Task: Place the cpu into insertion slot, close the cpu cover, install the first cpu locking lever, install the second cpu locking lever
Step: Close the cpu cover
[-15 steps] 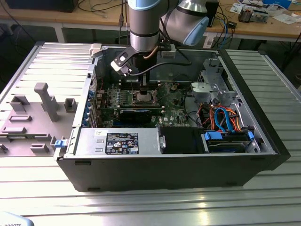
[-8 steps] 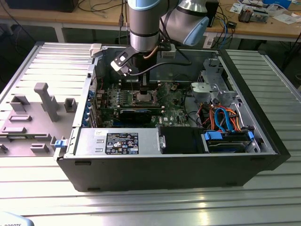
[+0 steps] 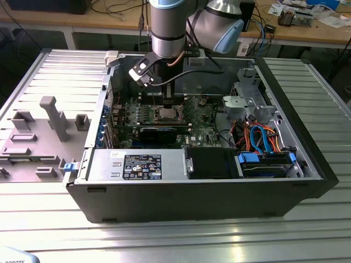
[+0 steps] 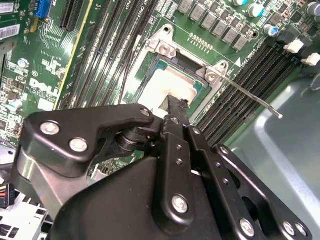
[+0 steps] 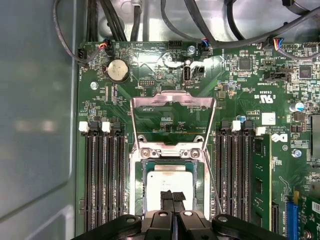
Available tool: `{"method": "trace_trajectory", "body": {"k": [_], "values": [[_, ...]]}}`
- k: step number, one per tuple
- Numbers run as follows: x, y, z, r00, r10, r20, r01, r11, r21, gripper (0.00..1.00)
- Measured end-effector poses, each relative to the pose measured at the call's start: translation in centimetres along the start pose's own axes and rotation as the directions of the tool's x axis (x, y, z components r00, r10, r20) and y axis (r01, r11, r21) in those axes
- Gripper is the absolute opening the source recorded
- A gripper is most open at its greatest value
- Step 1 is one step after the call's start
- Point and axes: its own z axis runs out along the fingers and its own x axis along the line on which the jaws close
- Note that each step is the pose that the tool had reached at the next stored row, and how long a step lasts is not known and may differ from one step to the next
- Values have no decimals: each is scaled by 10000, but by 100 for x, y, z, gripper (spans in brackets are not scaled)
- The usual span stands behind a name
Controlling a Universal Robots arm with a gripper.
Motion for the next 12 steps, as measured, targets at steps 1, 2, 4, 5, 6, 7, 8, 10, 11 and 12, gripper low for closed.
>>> {"method": "trace_trajectory", "body": {"k": [1, 2, 4, 5, 6, 7, 8, 10, 11, 12], "values": [[0, 0, -4, 10000, 0, 1, 0, 10000, 0, 11], [0, 0, -5, 10000, -1, 0, 1, 10000, -1, 11], [0, 0, -8, 10000, -1, 1, 1, 10000, 1, 11], [0, 0, -8, 10000, -1, 0, 1, 10000, 0, 11], [0, 0, -8, 10000, 0, 0, 0, 10000, 0, 11], [0, 0, -9, 10000, 0, 0, 0, 10000, 0, 11], [0, 0, -9, 10000, 0, 1, 0, 10000, 1, 11], [0, 0, -11, 10000, 0, 1, 0, 10000, 1, 11], [-1, 0, -14, 10000, 0, 3, 0, 10000, 2, 11], [0, 0, -17, 10000, 0, 0, 0, 10000, 1, 11]]}}
